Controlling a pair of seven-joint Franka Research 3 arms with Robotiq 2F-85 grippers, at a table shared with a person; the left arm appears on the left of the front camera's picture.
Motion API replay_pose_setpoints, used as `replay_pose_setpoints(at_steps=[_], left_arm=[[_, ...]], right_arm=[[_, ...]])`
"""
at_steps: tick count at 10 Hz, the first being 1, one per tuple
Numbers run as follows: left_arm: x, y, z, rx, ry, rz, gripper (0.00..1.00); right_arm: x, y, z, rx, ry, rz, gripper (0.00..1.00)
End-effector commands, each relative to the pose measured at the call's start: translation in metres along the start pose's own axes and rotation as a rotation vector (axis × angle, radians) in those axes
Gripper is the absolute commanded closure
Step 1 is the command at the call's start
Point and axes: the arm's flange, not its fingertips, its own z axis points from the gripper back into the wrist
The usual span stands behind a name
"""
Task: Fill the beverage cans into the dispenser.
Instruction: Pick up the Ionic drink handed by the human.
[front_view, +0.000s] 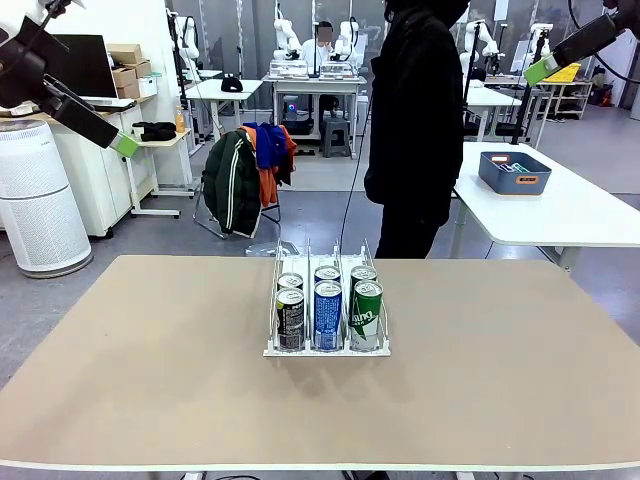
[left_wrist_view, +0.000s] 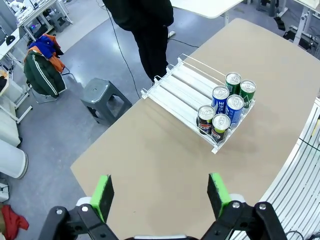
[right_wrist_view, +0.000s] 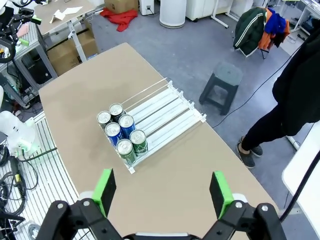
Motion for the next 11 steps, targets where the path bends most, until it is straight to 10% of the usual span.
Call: replay_pose_setpoints(at_steps=[1, 11], left_arm=[[0.000, 0.001, -0.001, 0.005, 0.004, 0.003, 0.00], [0.050, 0.023, 0.019, -0.085, -0.027, 0.039, 0.00]], right_arm=[[0.000, -0.001, 0.000, -0.001, -0.007, -0.002, 0.00], [0.000, -0.001, 0.000, -0.001, -0.007, -0.002, 0.00]])
